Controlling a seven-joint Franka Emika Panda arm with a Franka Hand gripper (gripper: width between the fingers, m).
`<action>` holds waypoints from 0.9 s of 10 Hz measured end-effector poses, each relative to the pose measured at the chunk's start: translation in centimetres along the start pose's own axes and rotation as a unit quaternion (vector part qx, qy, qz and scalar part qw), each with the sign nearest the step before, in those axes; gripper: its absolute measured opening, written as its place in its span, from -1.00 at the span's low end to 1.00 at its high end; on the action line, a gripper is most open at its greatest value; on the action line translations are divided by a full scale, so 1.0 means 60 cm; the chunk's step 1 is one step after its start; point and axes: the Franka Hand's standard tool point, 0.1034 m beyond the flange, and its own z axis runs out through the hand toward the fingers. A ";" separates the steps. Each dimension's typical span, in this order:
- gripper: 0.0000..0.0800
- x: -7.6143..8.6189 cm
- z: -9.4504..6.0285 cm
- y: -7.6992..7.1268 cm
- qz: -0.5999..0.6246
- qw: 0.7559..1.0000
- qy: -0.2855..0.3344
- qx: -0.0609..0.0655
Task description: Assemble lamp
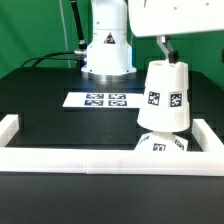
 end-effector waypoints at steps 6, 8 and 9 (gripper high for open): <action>0.75 -0.069 -0.086 0.038 0.036 0.999 -0.015 -0.001; 0.75 -0.069 -0.085 0.038 0.034 0.999 -0.016 -0.001; 0.75 -0.069 -0.084 0.038 0.034 0.999 -0.016 -0.001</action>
Offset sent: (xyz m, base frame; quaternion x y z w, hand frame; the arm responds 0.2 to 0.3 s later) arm -0.0453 -0.0088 0.0399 -0.0160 -0.0536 0.0801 0.9952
